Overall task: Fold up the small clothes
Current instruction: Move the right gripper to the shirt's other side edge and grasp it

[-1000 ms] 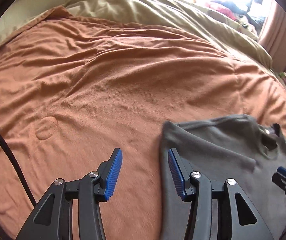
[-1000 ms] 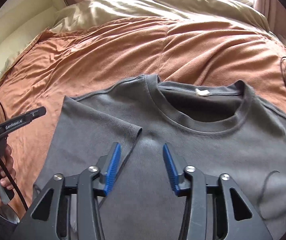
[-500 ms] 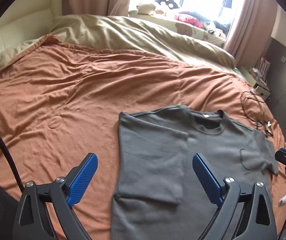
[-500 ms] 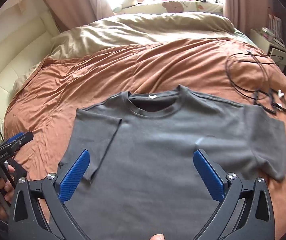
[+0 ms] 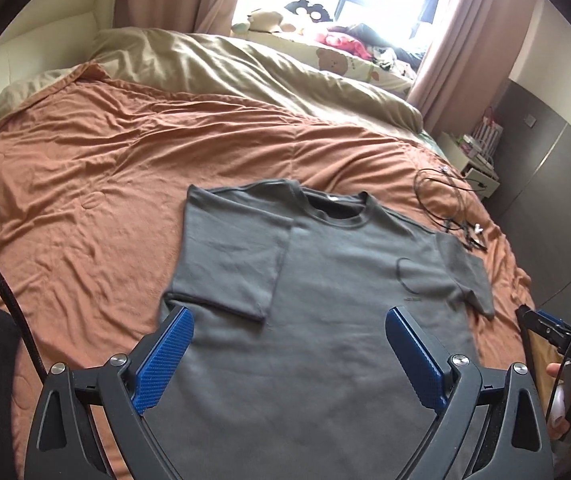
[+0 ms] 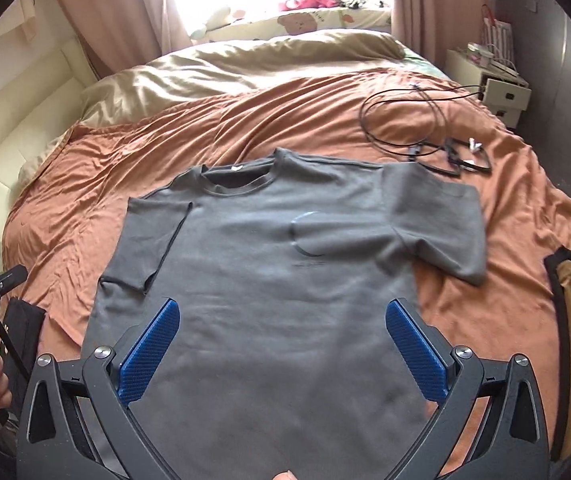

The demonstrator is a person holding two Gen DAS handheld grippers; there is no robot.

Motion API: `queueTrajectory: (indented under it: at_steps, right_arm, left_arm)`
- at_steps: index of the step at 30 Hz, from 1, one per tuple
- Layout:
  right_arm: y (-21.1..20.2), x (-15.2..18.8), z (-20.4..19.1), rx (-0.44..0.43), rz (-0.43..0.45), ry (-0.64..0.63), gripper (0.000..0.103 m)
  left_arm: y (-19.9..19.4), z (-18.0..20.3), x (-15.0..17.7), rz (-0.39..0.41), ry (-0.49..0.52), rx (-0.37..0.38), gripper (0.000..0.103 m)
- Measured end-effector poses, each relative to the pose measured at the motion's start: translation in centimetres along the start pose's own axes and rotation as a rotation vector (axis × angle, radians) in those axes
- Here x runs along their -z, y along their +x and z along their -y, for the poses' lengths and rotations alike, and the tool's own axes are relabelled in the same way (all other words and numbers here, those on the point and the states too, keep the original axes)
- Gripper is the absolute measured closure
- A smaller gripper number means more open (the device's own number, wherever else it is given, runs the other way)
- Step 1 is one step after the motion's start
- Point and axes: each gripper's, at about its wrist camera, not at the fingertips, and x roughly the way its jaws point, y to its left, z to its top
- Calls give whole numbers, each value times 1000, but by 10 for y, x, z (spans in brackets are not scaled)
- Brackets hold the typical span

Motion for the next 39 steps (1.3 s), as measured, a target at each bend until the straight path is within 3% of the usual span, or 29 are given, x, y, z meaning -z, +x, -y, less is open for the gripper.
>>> queueTrajectory:
  at_steps: [7,12,14,24,36,39]
  right_arm:
    - [-46,20,48,10,42,70,2]
    - [-54,23,81,-4,31,113,29]
    - [-55,23,94,-8,32,127,34]
    - [-24,7,152,-18,14,207,54]
    - [54,-18,207,-19,-17,251,72]
    - [81,-24,221,-17,-26,263,73]
  left_arm:
    - [-16,42,12,15,29,30,6]
    - [-8,75,16,1,53,69,7]
    - [-1,88,15,-10,64,85,12]
    - [51,151,6,-64,143,125,37]
    - [146,205,-5,-122,186,165,48]
    - [170,214,-5,-133,196,172,50]
